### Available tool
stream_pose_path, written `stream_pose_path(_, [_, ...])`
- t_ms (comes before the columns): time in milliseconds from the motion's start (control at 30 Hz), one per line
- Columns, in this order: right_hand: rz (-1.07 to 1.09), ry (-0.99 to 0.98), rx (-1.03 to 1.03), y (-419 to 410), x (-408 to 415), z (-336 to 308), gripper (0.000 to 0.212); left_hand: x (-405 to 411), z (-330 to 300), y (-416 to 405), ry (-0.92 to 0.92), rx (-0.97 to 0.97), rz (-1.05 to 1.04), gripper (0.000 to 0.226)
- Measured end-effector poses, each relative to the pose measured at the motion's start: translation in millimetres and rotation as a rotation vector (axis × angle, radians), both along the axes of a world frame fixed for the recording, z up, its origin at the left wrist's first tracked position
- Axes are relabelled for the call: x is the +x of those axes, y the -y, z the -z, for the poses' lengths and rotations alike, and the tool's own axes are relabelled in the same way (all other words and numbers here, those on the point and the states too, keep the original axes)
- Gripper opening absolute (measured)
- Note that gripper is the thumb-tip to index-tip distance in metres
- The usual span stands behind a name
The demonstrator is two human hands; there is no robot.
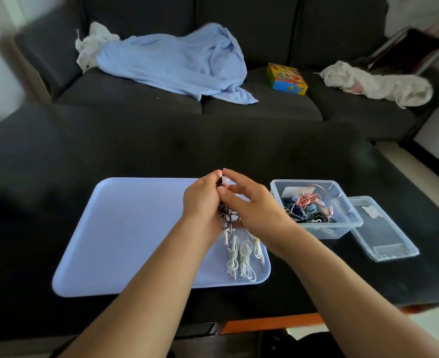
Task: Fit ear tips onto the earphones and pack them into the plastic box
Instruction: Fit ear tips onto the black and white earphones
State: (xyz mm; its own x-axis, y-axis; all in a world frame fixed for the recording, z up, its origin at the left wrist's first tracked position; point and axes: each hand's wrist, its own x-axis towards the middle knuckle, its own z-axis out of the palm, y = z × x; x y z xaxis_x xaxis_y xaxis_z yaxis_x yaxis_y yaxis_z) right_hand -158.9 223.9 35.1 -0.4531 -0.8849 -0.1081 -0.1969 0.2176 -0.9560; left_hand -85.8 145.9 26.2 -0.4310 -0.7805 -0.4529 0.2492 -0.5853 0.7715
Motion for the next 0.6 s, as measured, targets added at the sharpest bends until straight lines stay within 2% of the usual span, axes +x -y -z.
stream_pose_path(100, [0.018, -0.187, 0.027, -6.2, -14.5, -2.9, 0.056, -14.4, 0.7, -9.1, -0.015, 0.075, -0.023, 0.017])
stream_pose_path(200, [-0.051, -0.305, 0.045, -19.8, -30.5, -3.6, 0.067, -26.6, 4.6, -17.2, 0.015, 0.057, -0.006, 0.019])
stream_pose_path(300, [-0.066, -0.430, 0.021, -33.1, -37.4, 0.7, 0.059, -34.2, 14.5, -29.4, 0.085, -0.063, -0.034, 0.010])
stream_pose_path(400, [-0.006, -0.550, 0.018, -42.4, -44.3, 1.9, 0.046, -38.7, 17.8, -37.6, 0.140, -0.075, -0.065, 0.006])
stream_pose_path(500, [0.014, -0.608, -0.007, -52.0, -52.1, -3.0, 0.047, -42.6, 14.6, -36.0, 0.136, -0.077, -0.047, 0.010])
stream_pose_path(600, [-0.005, -0.657, -0.030, -63.4, -61.0, -9.1, 0.049, -50.5, 10.0, -40.5, 0.127, -0.159, 0.063, 0.013])
